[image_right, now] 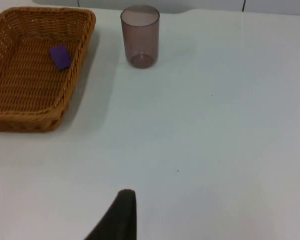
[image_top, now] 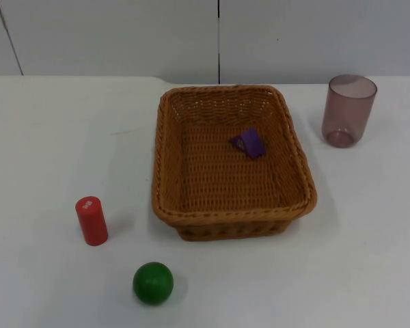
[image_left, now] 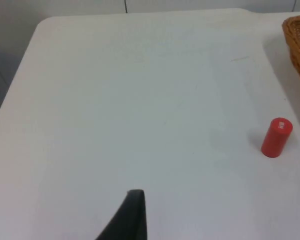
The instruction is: Pick up the basket with the left hand and place the triangular block into the basket with the right hand.
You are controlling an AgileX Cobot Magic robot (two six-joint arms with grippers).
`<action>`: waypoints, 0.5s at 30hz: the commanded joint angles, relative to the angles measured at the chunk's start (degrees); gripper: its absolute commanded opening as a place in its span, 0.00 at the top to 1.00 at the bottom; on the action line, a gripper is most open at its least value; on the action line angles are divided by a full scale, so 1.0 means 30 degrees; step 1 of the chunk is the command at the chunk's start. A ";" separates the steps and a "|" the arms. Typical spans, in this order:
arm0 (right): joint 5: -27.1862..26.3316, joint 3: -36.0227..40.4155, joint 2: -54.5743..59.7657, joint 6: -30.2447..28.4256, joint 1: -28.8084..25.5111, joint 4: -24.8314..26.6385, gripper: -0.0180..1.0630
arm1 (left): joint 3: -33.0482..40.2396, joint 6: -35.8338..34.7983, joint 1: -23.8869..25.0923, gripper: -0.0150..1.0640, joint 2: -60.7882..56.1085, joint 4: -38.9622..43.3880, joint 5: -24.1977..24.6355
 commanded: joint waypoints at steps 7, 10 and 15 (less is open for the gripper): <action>-0.0302 0.0027 -0.0037 0.0046 -0.0007 -0.0065 0.02 | 0.0087 -0.0177 -0.0112 0.02 -0.0041 0.0159 -0.0028; -0.0302 0.0027 -0.0037 0.0046 -0.0007 -0.0065 0.02 | 0.0087 -0.0177 -0.0112 0.02 -0.0041 0.0159 -0.0028; -0.0302 0.0027 -0.0037 0.0046 -0.0007 -0.0065 0.02 | 0.0087 -0.0177 -0.0112 0.02 -0.0041 0.0159 -0.0028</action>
